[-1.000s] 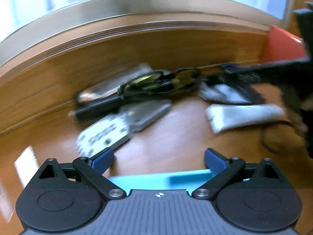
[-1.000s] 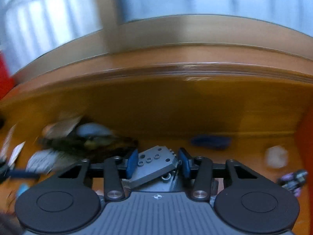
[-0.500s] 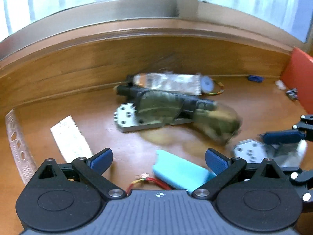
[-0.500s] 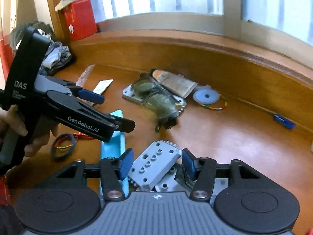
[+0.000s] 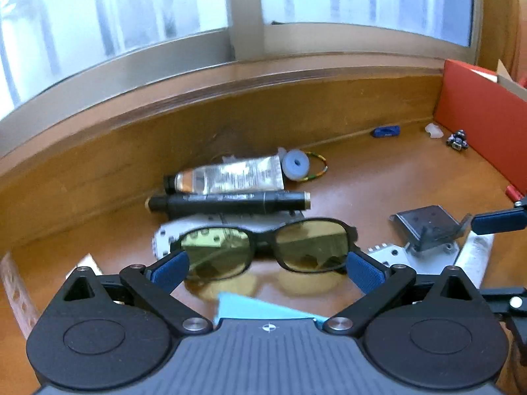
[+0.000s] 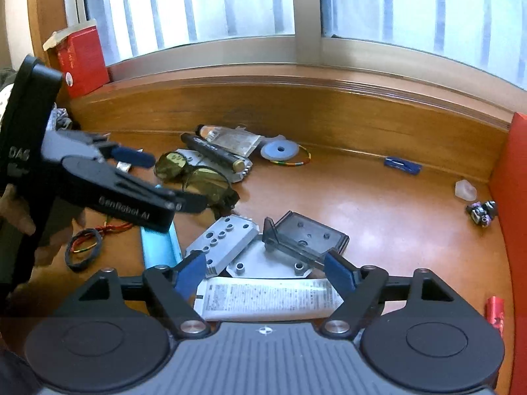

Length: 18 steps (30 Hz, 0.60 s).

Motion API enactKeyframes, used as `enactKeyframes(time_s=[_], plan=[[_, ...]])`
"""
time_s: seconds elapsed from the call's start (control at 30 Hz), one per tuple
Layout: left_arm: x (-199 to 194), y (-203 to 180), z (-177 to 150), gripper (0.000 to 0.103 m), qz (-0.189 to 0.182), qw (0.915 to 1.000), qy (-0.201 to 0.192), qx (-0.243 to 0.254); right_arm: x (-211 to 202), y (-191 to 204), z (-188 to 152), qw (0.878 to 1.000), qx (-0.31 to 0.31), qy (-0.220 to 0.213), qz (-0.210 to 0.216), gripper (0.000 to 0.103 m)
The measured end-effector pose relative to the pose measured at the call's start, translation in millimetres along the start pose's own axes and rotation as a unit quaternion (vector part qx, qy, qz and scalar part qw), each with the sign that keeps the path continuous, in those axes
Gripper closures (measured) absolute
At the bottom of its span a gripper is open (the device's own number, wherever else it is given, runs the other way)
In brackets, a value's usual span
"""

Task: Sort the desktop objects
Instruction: 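Grasp the black sunglasses with the left tool while the right tool grasps the white spray can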

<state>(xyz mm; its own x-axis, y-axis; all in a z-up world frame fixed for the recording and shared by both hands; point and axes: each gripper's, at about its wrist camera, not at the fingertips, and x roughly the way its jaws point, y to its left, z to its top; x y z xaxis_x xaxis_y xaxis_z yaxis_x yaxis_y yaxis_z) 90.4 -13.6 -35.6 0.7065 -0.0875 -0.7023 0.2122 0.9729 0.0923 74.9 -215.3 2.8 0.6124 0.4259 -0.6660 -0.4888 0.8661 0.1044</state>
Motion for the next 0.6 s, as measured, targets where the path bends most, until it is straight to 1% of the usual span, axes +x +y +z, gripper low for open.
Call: enactKeyframes(time_s=[0.07,0.13,0.23,0.3,0.4,0.43,0.47,0.53,0.57,0.6], plan=[[4,-1,2,0.000,-0.008,0.9998,0.006,0.017,1,1,-1,1.000,0.000,0.001,-0.005,0.021],[5,-4,2,0.000,-0.010,0.9991,0.004,0.041,4,2,-1,1.000,0.001,0.003,-0.009,0.021],[9,-10,3,0.000,-0.015,0.9955,0.004,0.093,5,2,-1,1.000,0.004,0.004,-0.013,0.020],[10,-14,3,0.000,-0.011,0.9896,0.002,0.144,7,3,-1,1.000,0.002,0.006,-0.016,0.019],[10,-17,6,0.000,-0.008,0.9762,0.004,0.217,9,4,0,1.000,0.000,0.009,-0.017,0.019],[12,-18,7,0.000,-0.012,0.9714,0.008,0.237,10,4,0,1.000,0.000,0.010,-0.017,0.019],[14,-18,8,0.000,-0.021,0.9684,0.009,0.249,12,4,0,1.000,0.000,0.011,-0.017,0.019],[18,-17,10,0.003,-0.040,0.9624,0.012,0.268,12,3,0,1.000,0.001,0.011,-0.016,0.019],[19,-16,12,0.008,-0.054,0.9620,0.015,0.267,12,3,0,1.000,0.001,0.011,-0.017,0.019],[19,-15,13,0.017,-0.069,0.9620,0.018,0.264,12,3,0,1.000,0.001,0.011,-0.018,0.019]])
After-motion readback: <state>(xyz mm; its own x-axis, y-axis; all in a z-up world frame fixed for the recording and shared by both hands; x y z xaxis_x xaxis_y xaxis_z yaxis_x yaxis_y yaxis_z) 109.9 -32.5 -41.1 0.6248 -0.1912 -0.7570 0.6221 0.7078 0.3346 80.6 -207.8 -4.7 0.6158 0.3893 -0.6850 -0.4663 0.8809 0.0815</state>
